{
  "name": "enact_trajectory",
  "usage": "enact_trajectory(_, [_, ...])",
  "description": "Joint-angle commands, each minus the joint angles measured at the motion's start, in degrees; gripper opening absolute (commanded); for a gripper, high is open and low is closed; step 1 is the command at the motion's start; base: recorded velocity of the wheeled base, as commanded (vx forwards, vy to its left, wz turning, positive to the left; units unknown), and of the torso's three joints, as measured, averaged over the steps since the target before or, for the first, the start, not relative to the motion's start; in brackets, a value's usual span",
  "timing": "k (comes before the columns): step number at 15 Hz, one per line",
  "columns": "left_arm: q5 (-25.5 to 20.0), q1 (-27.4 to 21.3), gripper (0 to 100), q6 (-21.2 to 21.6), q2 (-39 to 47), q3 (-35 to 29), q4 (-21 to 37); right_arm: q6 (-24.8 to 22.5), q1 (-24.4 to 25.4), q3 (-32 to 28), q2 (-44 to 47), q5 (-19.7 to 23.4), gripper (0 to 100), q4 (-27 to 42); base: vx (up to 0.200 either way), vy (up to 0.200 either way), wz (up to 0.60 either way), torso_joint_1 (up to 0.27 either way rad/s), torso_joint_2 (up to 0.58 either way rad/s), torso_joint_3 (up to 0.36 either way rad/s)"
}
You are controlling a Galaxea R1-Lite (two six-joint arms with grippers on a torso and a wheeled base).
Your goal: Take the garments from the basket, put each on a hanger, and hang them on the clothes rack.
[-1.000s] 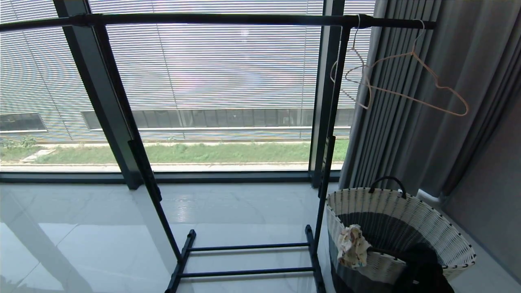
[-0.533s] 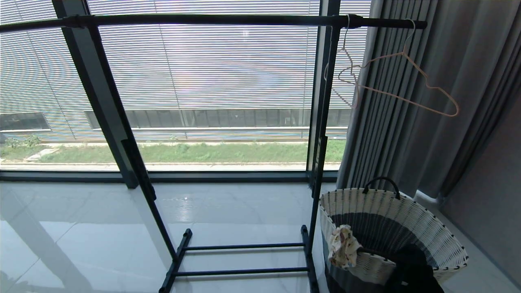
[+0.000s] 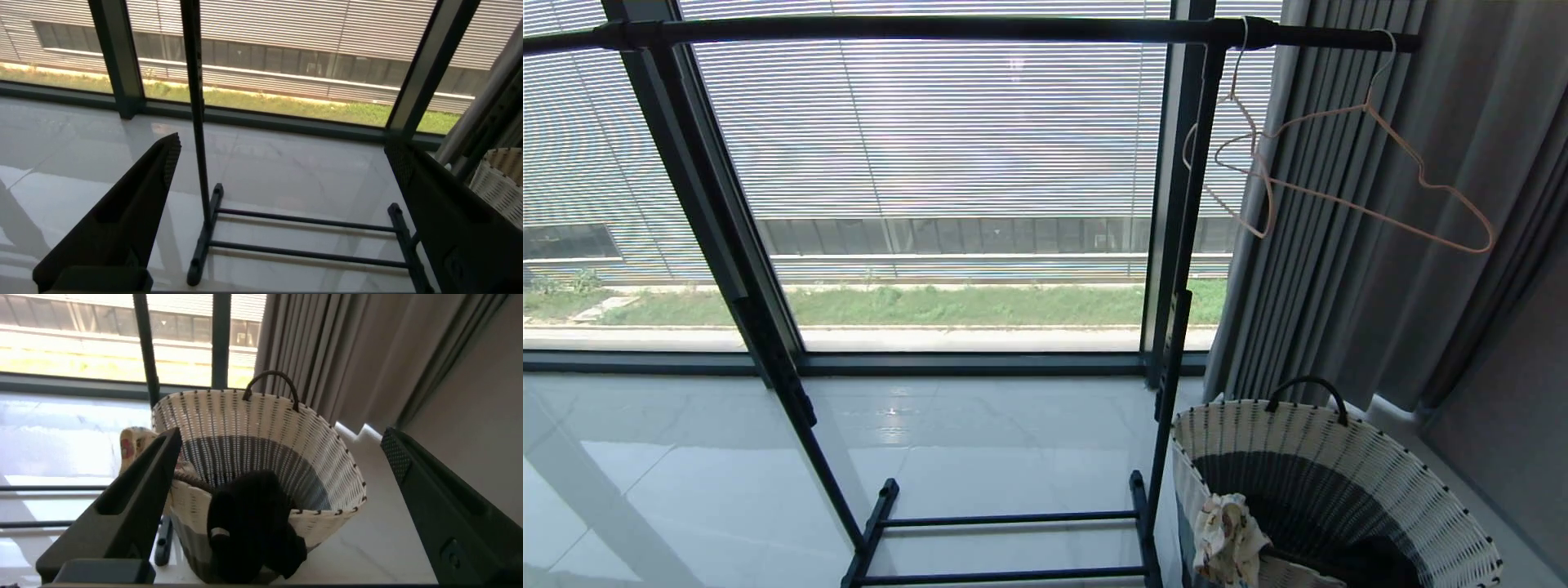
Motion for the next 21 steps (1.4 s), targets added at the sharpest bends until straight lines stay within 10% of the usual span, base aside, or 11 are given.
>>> enact_trajectory(1, [0.04, 0.01, 100, -0.11, 0.0, -0.01, 0.0, -0.19, 0.0, 0.0, 0.0, 0.09, 100, 0.01, 0.0, 0.0, 0.0, 0.0, 0.0, 0.0])
enact_trajectory(5, [0.04, 0.01, 100, 0.07, 0.0, -0.01, 0.0, -1.51, 0.35, -2.64, 0.53, 2.02, 100, 0.01, 0.0, 0.0, 0.0, 0.0, 0.0, 0.0])
enact_trajectory(9, [-0.05, 0.01, 100, -0.02, 0.0, -0.01, 0.0, -3.35, 9.49, -14.41, 23.29, 4.22, 100, 4.84, 0.0, 0.0, 0.0, 0.0, 0.0, 0.0])
enact_trajectory(17, [0.04, 0.01, 100, 0.15, 0.0, -0.01, 0.0, -39.56, 0.88, -19.51, 78.84, 4.57, 100, -0.78, 0.0, 0.0, 0.0, 0.0, 0.0, 0.0])
enact_trajectory(21, [0.04, 0.01, 100, 0.24, 0.0, 0.07, 0.0, -44.84, -1.76, -19.25, 95.89, 4.92, 100, -14.85, 0.0, 0.0, 0.0, 0.0, 0.0, 0.0])
